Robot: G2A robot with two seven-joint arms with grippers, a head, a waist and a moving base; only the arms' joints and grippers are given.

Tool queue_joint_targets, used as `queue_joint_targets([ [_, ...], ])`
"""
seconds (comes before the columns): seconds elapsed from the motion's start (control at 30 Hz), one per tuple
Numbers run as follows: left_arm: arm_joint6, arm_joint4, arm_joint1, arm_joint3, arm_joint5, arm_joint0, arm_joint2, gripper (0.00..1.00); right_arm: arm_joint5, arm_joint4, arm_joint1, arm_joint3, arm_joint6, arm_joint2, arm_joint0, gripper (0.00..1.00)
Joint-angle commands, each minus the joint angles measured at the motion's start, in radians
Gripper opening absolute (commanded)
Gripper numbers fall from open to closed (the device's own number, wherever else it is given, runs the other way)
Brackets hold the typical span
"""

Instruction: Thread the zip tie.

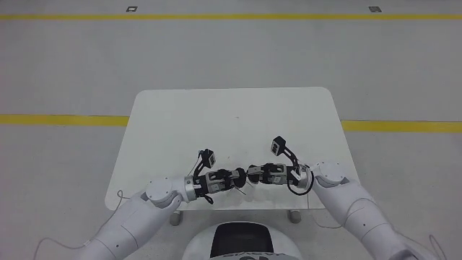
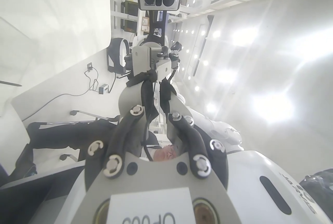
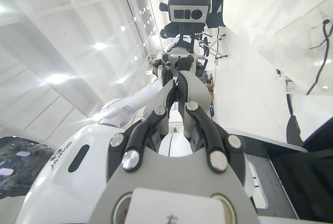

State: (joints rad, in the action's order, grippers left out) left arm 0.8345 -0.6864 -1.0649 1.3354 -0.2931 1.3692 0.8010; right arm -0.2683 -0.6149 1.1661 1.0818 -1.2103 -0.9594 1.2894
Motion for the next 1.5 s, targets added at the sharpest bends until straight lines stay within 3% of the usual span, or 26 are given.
queue_joint_targets([
  [0.0, 0.000, 0.001, 0.000, 0.000, 0.000, 0.000, 0.000, 0.09, -0.001, -0.001, 0.001, -0.001, -0.004, 0.001, -0.001, 0.00],
  [0.33, -0.004, 0.000, -0.001, -0.002, 0.000, 0.000, 0.000, 0.14, 0.000, 0.004, 0.005, -0.009, -0.012, 0.014, -0.010, 0.00],
  [0.7, -0.004, -0.002, -0.002, -0.005, 0.000, 0.000, 0.001, 0.05, -0.005, 0.001, 0.007, -0.015, -0.011, 0.014, -0.011, 0.00],
  [1.17, -0.004, -0.002, -0.004, -0.009, -0.001, -0.001, 0.000, 0.06, -0.004, -0.001, 0.006, -0.014, -0.021, 0.012, -0.010, 0.00],
  [1.47, 0.001, -0.004, -0.005, -0.011, -0.002, -0.002, -0.001, 0.00, -0.003, -0.002, 0.007, -0.016, -0.022, 0.012, -0.010, 0.00],
])
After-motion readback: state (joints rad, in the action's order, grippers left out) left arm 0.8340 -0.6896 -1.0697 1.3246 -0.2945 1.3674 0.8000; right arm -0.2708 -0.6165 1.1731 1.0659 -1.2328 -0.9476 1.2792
